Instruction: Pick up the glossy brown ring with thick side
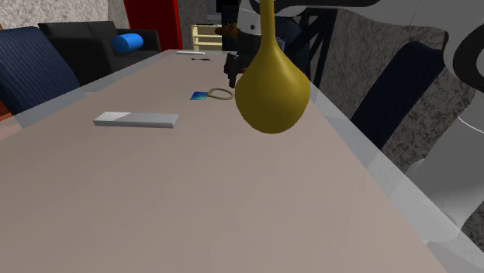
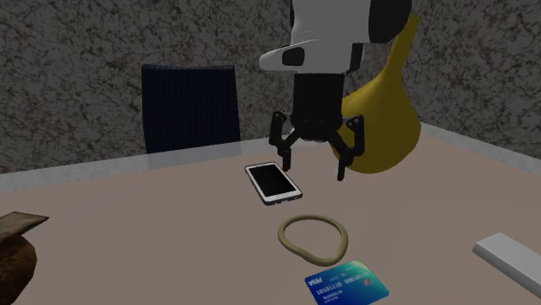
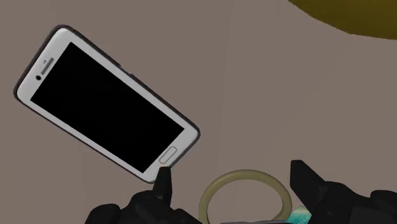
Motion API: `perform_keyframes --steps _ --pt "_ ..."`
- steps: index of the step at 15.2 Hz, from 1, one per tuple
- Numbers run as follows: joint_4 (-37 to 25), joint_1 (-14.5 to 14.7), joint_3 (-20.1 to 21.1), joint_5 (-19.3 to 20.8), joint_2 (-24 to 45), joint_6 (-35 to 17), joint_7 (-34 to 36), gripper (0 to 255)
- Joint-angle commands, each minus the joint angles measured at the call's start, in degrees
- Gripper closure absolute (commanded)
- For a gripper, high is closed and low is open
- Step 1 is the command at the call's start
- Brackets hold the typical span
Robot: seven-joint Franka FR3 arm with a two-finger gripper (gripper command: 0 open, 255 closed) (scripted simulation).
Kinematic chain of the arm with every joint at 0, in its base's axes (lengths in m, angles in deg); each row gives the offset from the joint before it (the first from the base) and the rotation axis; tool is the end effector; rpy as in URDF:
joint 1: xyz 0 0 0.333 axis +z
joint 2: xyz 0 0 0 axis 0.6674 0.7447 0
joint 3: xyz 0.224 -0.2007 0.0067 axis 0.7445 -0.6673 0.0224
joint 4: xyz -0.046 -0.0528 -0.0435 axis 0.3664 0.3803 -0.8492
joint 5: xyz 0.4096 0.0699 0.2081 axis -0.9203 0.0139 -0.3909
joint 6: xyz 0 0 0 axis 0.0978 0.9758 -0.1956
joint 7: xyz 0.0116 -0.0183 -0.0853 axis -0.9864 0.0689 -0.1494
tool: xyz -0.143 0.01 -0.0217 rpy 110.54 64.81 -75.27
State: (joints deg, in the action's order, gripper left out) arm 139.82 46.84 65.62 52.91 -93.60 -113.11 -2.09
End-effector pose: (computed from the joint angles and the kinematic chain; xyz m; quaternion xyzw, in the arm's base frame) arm 0.6064 0.1414 0.5949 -0.9969 -0.0178 -0.0719 0.0277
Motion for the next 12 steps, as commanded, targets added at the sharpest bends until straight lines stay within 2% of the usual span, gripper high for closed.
perform_keyframes --steps 1,7,8,12 --pt "-5.3 0.7 0.8 0.2 4.7 1.1 1.1 0" --pt "-26.8 3.8 2.9 2.1 21.4 7.6 4.4 0" --pt "-28.9 4.1 3.0 2.3 22.8 8.3 4.6 0" --pt "-23.3 3.8 2.9 1.9 21.2 4.4 4.3 0"
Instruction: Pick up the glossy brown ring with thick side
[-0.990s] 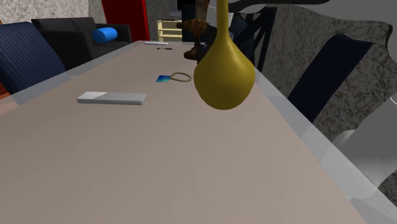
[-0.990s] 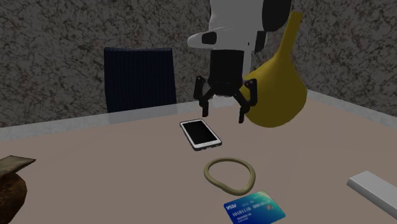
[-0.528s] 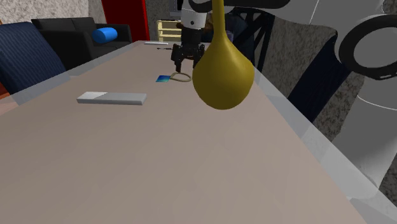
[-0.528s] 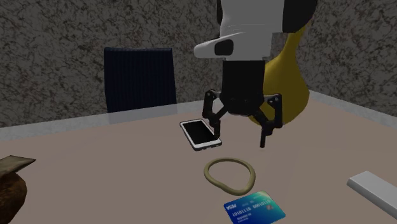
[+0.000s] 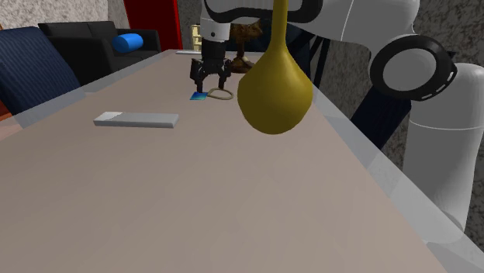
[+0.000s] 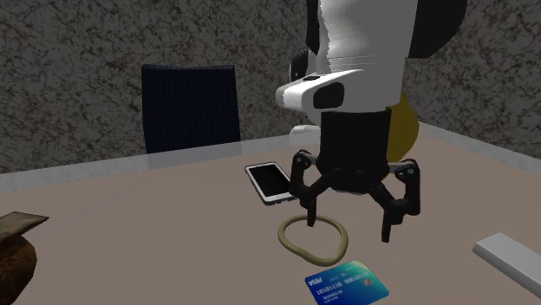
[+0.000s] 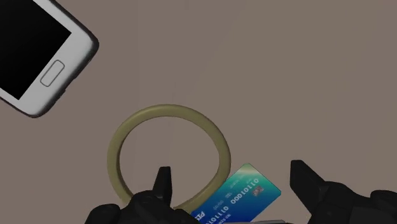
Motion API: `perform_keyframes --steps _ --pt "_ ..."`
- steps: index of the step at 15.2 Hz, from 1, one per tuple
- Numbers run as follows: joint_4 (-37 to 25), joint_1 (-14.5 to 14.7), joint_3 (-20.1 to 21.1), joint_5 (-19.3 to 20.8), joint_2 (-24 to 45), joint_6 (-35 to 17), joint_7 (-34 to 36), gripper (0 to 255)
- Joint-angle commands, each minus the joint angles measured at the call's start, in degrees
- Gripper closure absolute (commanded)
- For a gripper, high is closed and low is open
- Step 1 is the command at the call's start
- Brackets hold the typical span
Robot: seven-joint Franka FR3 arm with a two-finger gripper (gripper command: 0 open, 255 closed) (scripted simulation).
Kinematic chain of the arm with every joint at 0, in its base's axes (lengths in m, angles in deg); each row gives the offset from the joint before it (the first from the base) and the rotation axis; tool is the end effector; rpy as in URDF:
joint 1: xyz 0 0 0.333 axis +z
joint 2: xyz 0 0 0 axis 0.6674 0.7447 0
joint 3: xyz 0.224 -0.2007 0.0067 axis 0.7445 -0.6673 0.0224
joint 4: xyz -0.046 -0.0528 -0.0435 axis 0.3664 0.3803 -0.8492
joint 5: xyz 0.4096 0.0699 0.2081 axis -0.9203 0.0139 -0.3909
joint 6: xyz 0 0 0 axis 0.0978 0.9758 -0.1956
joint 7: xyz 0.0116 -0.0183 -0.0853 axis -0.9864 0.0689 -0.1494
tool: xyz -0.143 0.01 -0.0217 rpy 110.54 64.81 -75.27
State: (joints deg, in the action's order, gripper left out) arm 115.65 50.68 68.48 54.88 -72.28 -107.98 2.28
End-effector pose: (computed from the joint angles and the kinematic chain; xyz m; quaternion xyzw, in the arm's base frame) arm 0.6848 0.2196 0.5751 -0.9973 -0.0341 -0.0485 0.0425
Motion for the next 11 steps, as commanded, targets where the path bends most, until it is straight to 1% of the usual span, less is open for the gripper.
perform_keyframes --steps 1,3,5,6,11 --pt "2.1 -0.1 0.0 -0.1 -0.4 -1.7 -0.1 0" --pt "4.5 -0.2 0.0 -0.2 -1.0 -3.5 -0.2 0" --pt "5.2 -0.2 0.0 -0.2 -1.2 -4.0 -0.2 0" --pt "5.4 -0.3 0.0 -0.3 -1.3 -4.1 -0.3 255" --pt "6.3 -0.3 -0.1 -0.3 -1.6 -4.7 -0.3 255"
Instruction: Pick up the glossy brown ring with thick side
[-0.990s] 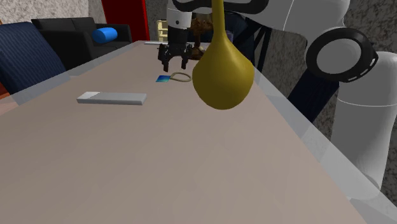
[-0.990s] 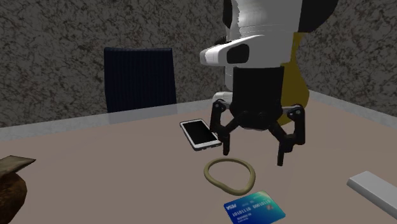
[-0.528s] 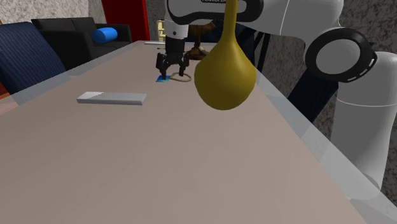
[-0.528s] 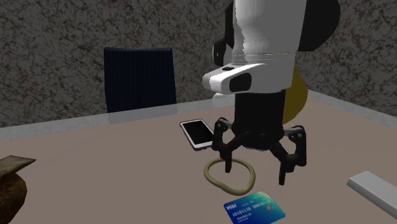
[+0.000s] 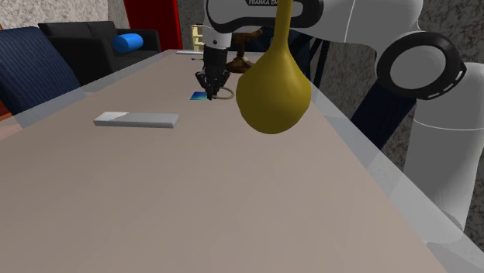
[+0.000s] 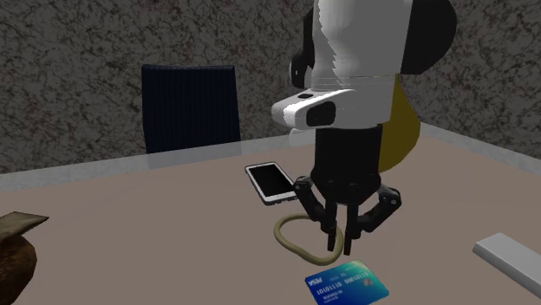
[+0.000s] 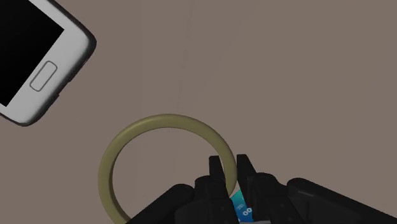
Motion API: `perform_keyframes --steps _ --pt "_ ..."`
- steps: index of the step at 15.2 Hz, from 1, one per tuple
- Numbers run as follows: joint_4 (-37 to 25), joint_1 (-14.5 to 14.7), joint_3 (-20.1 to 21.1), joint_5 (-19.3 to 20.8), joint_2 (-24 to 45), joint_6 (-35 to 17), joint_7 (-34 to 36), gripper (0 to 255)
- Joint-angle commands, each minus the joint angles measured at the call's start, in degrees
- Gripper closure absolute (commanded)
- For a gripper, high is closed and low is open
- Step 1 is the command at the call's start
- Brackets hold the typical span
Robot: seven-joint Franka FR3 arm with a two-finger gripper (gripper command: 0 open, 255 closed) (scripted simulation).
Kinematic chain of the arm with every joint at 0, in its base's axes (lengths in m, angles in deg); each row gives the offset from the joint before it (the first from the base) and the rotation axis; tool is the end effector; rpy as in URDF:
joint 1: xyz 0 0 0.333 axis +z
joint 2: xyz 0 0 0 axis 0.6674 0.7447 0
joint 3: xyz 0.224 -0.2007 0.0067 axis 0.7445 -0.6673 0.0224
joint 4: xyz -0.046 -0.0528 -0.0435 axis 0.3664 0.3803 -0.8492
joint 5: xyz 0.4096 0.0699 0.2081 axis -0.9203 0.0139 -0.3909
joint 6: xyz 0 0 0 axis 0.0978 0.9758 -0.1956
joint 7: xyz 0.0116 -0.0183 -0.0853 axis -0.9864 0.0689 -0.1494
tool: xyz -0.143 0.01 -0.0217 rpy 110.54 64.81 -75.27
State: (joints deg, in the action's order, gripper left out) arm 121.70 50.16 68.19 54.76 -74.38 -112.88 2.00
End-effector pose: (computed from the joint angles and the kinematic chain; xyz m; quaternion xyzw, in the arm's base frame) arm 0.6855 0.2138 0.5508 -0.9970 -0.0303 -0.0573 0.0416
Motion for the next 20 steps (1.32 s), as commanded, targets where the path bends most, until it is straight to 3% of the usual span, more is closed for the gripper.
perform_keyframes --steps 1,9,20 --pt "0.8 0.3 0.3 -0.2 0.2 -0.1 0.1 255" --pt "-7.1 0.6 0.3 0.2 2.5 5.5 0.3 255" --pt "-25.2 2.0 0.4 1.4 8.9 17.2 1.1 255"
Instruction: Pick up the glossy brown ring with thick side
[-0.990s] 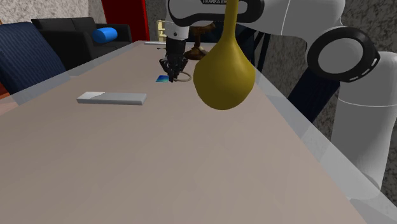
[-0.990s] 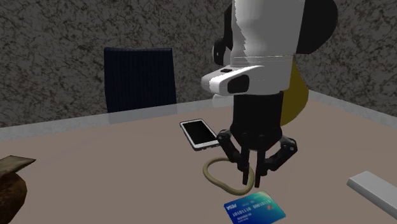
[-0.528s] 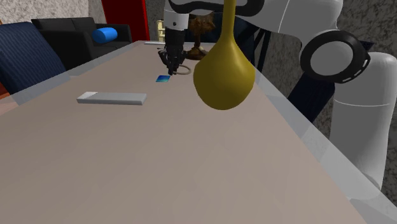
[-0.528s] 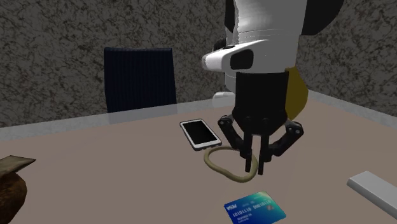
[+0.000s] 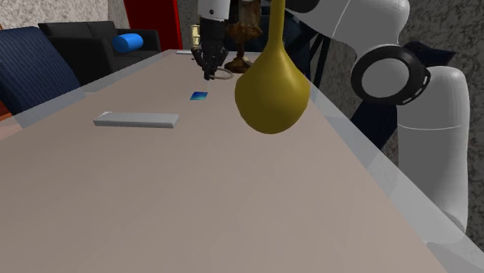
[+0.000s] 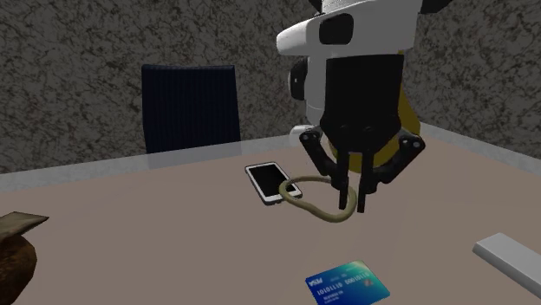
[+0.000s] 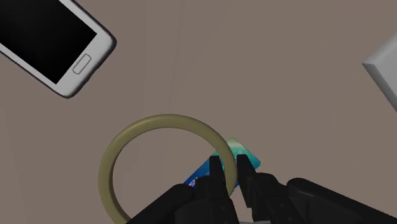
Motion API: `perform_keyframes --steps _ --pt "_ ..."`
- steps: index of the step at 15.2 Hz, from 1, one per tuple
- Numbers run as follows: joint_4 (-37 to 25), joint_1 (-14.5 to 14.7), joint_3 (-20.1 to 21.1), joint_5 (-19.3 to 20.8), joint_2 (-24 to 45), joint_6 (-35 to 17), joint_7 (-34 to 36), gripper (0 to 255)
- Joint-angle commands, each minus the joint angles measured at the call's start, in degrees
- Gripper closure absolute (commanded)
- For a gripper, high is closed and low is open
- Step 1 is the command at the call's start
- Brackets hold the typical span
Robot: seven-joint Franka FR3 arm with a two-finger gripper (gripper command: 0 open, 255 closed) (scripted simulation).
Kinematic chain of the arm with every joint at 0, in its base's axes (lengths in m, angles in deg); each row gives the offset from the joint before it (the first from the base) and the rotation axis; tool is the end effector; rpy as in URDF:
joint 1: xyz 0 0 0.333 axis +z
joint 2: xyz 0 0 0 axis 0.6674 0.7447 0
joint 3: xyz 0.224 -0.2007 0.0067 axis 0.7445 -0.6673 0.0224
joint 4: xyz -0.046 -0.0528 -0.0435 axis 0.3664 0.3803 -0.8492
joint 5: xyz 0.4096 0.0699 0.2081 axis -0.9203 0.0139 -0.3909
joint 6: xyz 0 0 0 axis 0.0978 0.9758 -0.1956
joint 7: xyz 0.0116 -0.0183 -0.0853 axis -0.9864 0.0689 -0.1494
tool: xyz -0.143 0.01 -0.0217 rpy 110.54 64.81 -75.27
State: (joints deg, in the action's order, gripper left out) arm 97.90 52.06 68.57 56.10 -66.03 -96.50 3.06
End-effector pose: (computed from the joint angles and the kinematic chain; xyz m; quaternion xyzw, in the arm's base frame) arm 0.6815 0.2194 0.6440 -0.9973 -0.0344 -0.0489 0.0426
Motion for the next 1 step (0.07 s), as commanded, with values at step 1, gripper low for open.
perform_keyframes --steps 1 --pt "-1.3 0.1 0.0 0.1 0.5 0.8 0.0 255"
